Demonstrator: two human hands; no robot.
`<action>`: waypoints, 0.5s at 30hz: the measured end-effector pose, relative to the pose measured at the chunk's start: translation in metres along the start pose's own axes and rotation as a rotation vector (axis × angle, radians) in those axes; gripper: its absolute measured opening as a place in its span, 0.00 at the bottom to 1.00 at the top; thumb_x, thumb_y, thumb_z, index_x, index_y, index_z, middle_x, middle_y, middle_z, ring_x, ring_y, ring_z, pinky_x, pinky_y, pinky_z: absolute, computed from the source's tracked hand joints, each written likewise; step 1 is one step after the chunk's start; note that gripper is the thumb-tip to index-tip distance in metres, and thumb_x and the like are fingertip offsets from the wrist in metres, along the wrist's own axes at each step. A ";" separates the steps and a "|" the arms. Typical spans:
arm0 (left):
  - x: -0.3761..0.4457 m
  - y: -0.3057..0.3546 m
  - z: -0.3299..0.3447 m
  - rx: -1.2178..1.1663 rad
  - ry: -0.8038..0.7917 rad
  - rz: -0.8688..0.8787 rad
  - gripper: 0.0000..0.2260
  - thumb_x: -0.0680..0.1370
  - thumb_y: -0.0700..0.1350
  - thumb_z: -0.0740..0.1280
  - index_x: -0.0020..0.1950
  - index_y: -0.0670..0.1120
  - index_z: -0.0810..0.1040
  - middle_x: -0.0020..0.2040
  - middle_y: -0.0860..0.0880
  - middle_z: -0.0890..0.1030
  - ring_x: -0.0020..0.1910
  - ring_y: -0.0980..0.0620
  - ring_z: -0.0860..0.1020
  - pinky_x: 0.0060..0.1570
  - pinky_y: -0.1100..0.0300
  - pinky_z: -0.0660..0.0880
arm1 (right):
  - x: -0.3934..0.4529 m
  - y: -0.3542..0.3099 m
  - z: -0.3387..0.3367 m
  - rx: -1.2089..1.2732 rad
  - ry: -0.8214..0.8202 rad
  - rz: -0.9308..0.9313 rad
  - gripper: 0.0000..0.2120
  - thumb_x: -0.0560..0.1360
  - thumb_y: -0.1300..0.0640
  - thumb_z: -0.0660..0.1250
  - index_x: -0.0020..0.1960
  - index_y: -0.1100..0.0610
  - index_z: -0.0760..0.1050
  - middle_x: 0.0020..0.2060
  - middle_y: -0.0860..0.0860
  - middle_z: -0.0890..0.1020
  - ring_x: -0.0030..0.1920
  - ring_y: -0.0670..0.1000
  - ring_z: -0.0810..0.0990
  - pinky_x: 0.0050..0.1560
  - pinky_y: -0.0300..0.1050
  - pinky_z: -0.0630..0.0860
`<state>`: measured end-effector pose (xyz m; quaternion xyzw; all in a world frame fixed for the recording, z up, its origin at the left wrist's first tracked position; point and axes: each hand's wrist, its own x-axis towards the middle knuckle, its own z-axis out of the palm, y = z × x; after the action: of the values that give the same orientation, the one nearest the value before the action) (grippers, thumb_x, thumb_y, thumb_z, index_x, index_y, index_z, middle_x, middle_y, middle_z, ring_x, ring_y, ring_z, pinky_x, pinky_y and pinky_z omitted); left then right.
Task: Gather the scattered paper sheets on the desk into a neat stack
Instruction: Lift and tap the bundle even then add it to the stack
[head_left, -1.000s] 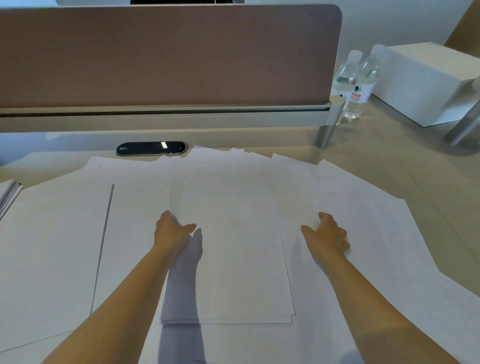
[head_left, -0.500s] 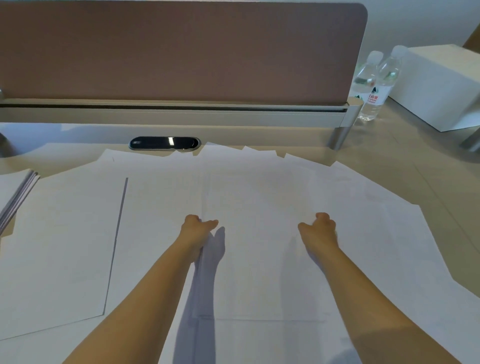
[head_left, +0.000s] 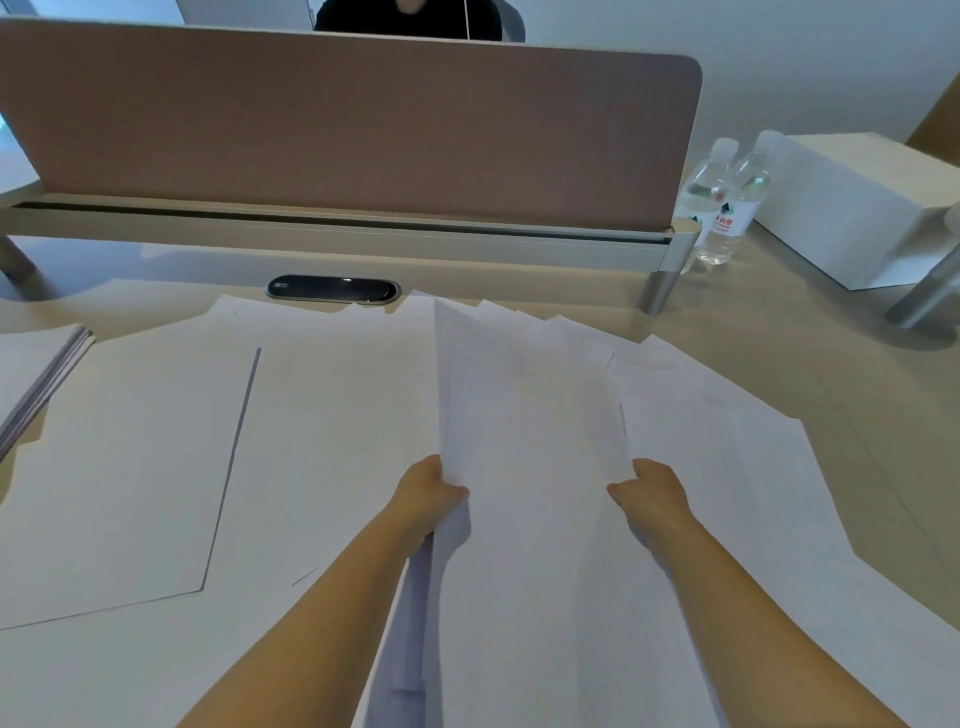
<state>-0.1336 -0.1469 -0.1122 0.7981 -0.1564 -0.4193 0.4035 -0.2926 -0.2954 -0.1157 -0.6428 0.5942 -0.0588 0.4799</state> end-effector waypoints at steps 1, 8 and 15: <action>-0.002 0.003 0.002 -0.042 -0.010 0.022 0.10 0.76 0.33 0.60 0.56 0.40 0.73 0.45 0.45 0.74 0.46 0.46 0.73 0.45 0.56 0.70 | 0.000 0.002 -0.003 0.012 0.034 -0.024 0.10 0.74 0.68 0.59 0.53 0.66 0.75 0.48 0.61 0.79 0.50 0.61 0.78 0.47 0.46 0.71; -0.006 0.013 0.007 -0.165 0.004 0.036 0.05 0.74 0.34 0.61 0.43 0.42 0.69 0.36 0.44 0.69 0.37 0.49 0.68 0.36 0.59 0.65 | -0.015 0.000 -0.027 0.299 0.102 -0.146 0.16 0.76 0.68 0.62 0.63 0.63 0.72 0.59 0.59 0.77 0.59 0.61 0.75 0.64 0.55 0.71; -0.019 0.040 0.010 -0.421 0.054 0.008 0.18 0.77 0.41 0.66 0.63 0.37 0.67 0.55 0.42 0.73 0.54 0.43 0.72 0.44 0.56 0.71 | -0.036 -0.026 -0.061 0.469 0.044 -0.252 0.17 0.75 0.71 0.61 0.62 0.62 0.73 0.54 0.55 0.78 0.56 0.57 0.76 0.62 0.50 0.72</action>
<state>-0.1493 -0.1660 -0.0742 0.7065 -0.0576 -0.4194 0.5671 -0.3240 -0.3036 -0.0482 -0.5815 0.4901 -0.2681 0.5914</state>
